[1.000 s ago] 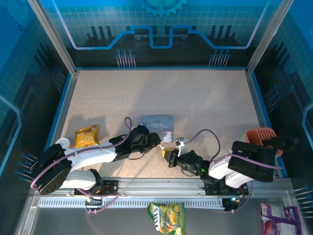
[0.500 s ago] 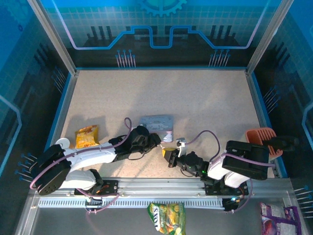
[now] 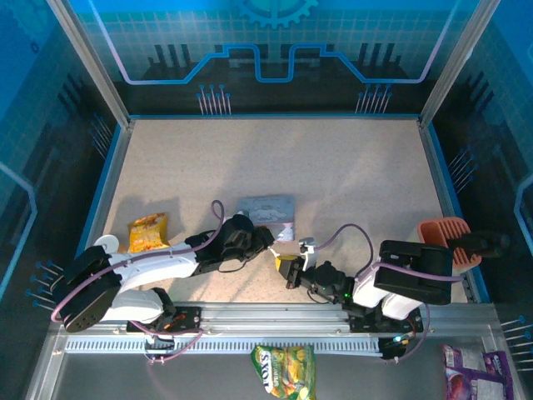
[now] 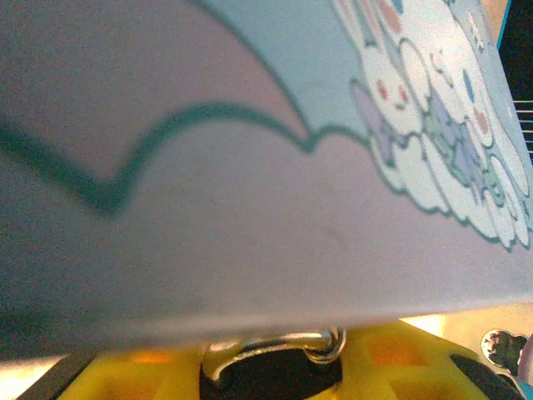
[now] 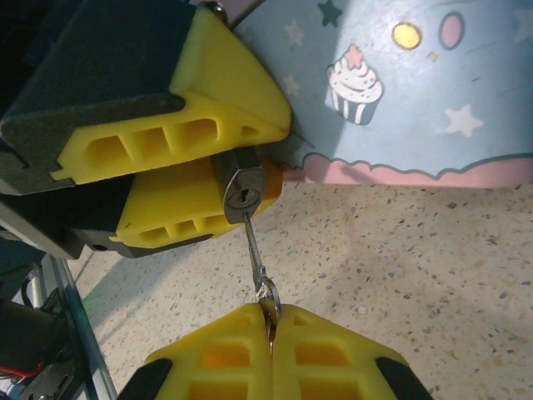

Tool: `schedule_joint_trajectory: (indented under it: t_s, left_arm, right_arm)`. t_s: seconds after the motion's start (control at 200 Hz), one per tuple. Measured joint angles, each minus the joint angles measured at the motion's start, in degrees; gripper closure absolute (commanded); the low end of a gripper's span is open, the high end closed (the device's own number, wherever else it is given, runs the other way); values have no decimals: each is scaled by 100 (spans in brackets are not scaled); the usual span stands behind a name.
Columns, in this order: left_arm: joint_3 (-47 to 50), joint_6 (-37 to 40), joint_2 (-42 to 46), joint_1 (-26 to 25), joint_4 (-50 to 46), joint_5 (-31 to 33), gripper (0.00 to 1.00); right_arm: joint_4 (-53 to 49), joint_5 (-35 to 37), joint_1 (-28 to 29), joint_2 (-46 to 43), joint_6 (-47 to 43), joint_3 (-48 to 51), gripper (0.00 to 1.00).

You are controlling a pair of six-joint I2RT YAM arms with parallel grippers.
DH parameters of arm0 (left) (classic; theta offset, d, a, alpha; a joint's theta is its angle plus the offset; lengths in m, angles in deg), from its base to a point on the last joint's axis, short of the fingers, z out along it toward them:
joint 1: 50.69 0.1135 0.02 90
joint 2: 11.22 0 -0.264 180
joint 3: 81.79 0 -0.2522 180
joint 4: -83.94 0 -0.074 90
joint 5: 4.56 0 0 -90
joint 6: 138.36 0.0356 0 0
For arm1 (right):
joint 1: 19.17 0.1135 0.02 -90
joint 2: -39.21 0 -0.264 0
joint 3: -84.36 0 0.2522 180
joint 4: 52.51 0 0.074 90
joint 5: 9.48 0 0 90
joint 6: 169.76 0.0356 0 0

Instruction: Unlock the padlock with the key

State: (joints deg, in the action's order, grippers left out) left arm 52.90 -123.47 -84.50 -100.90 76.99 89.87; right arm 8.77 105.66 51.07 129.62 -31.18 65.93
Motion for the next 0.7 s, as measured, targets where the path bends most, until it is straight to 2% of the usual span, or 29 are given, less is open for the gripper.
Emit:
schedule_joint_trajectory:
  t_s: [0.7]
  left_arm:
    - [0,-109,-70,-96,101,90,87]
  right_arm:
    - [26,175,24,-9,-22,13,100]
